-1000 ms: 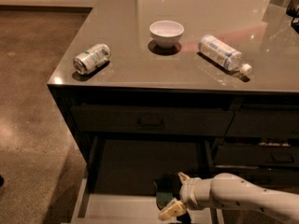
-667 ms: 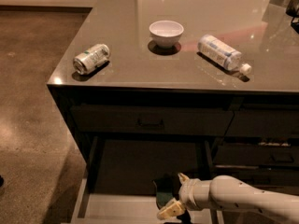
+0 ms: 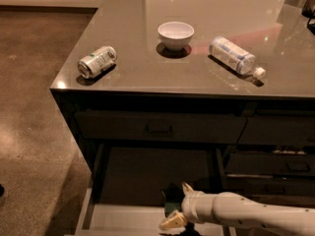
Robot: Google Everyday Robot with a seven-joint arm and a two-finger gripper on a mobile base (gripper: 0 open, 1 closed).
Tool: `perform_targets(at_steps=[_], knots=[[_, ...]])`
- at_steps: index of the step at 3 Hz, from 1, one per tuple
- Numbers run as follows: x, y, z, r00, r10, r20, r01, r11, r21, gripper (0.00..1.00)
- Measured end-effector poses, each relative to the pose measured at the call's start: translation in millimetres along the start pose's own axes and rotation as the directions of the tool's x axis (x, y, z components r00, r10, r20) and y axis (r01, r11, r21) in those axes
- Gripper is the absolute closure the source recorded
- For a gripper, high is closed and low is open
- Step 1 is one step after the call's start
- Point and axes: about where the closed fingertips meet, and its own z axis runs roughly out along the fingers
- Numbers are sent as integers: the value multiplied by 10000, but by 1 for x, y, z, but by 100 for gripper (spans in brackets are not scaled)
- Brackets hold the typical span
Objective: Pick sponge from middle drawer and place on counter
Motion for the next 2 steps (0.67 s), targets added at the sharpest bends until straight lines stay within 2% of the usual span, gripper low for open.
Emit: perform_targets(at_steps=[1,2], knots=[[-11,-20,26,9968,-199,779,135,9966,810,0],[-15,-36,49,9940,-97,1088,-35,9928,1201,0]])
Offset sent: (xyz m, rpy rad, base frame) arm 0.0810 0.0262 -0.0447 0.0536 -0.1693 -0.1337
